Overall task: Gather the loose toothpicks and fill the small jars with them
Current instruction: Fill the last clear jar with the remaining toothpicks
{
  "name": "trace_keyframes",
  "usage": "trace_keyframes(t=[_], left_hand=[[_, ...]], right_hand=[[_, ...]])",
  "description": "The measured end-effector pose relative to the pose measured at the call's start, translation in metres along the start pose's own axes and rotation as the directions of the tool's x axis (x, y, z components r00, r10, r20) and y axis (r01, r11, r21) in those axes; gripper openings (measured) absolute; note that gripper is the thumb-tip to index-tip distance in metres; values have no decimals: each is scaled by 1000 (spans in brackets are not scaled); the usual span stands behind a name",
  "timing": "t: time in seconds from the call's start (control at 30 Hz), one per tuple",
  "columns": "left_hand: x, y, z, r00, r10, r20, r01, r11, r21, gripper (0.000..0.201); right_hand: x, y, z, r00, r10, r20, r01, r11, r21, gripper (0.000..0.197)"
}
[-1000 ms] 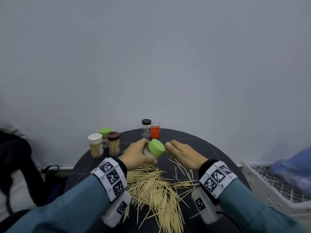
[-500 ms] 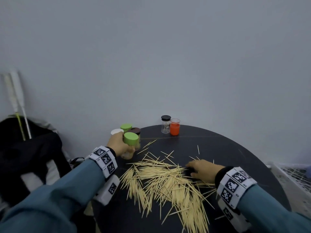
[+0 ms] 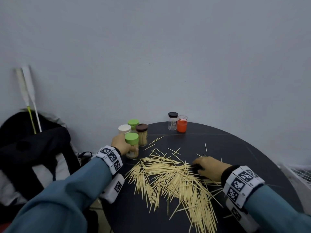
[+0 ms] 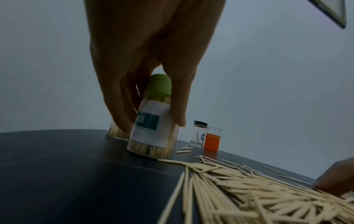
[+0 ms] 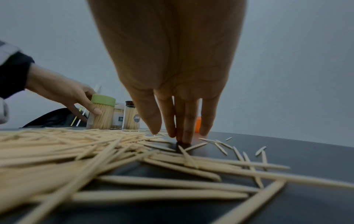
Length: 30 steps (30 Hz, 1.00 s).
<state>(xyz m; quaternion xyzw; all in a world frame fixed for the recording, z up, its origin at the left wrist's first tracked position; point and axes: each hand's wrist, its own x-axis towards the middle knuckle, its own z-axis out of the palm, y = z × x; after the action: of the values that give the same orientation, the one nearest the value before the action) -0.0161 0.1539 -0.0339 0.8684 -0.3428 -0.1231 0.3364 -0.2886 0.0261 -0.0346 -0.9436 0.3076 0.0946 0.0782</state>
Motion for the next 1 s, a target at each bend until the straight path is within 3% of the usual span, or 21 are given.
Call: trace_keyframes(t=[0.2,0.37,0.5,0.57,0.77,1.0], left_hand=[[0,-2,-1,998,-52,25,53,998,-28,66],[-4,4,-9,997,-39,-68,38,999,-23,107],[-18,28,-17,968,130,-214,-129,991,19,75],[-20,45,-19,949,227,-218,-233,973,-1,63],[-2,94,-7,932,362,-20,-362,932,8,50],[57,133,27,924,365,116,-381,906,182,56]], right_hand=[[0,-1,-2,1000,2,3,-2,1000,-3,41],[-2,0,-2,1000,12,15,-12,1000,3,41],[-3,-2,-3,1000,17,12,-17,1000,8,40],[-3,-3,-4,1000,22,12,-22,1000,16,39],[-3,-3,-7,999,38,14,-39,998,50,41],[0,1,-3,998,42,39,-45,997,69,42]])
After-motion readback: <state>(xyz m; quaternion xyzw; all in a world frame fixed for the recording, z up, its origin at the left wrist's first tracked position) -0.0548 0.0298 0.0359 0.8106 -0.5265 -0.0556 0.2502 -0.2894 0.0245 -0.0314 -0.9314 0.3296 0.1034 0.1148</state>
